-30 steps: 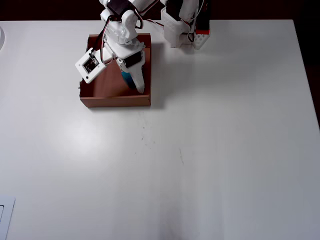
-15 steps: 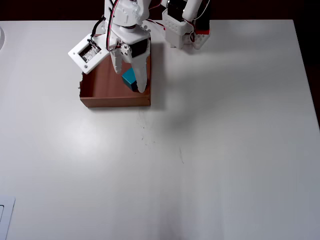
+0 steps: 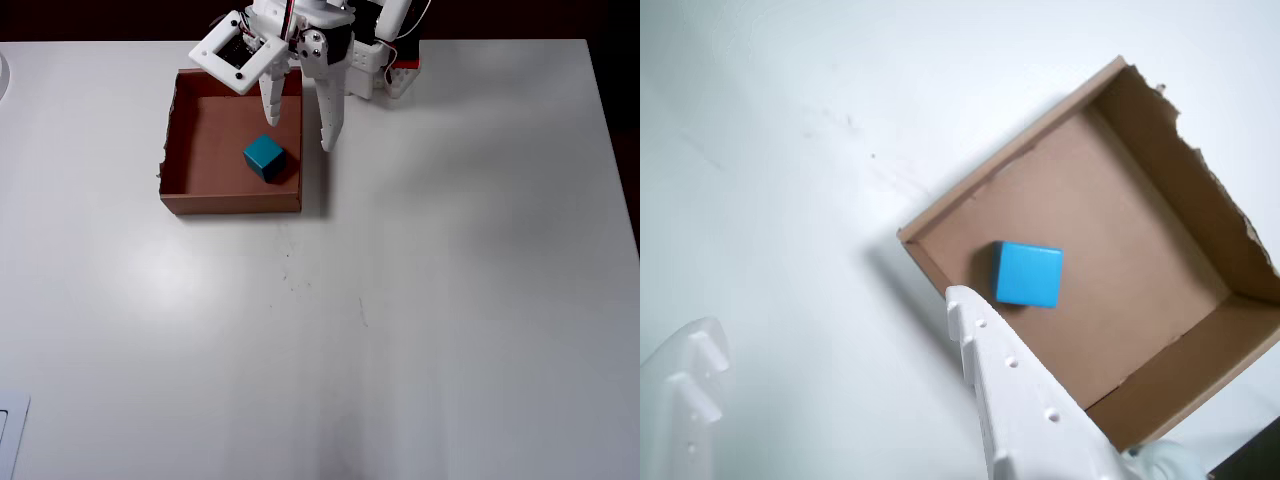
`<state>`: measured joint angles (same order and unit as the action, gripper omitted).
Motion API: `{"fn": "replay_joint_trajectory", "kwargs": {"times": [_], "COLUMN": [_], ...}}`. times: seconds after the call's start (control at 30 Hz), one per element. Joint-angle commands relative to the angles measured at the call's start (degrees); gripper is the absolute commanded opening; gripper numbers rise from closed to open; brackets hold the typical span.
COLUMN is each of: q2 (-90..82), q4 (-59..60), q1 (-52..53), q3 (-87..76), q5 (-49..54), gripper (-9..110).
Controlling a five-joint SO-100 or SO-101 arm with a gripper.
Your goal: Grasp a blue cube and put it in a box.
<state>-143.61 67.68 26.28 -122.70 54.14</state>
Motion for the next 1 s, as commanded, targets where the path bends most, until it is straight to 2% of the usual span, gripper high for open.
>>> {"fn": "replay_joint_trajectory", "kwargs": {"times": [0.0,0.3,0.97], "q2": [-4.7,-20.5,-34.8], "q4": [0.6,1.3,1.8], "q1": [-2.8,-13.0,-23.6], "q3": [-1.1,-13.8,-36.4], "q5": [0.8,1.4,1.1], "gripper": [27,23,20]}}
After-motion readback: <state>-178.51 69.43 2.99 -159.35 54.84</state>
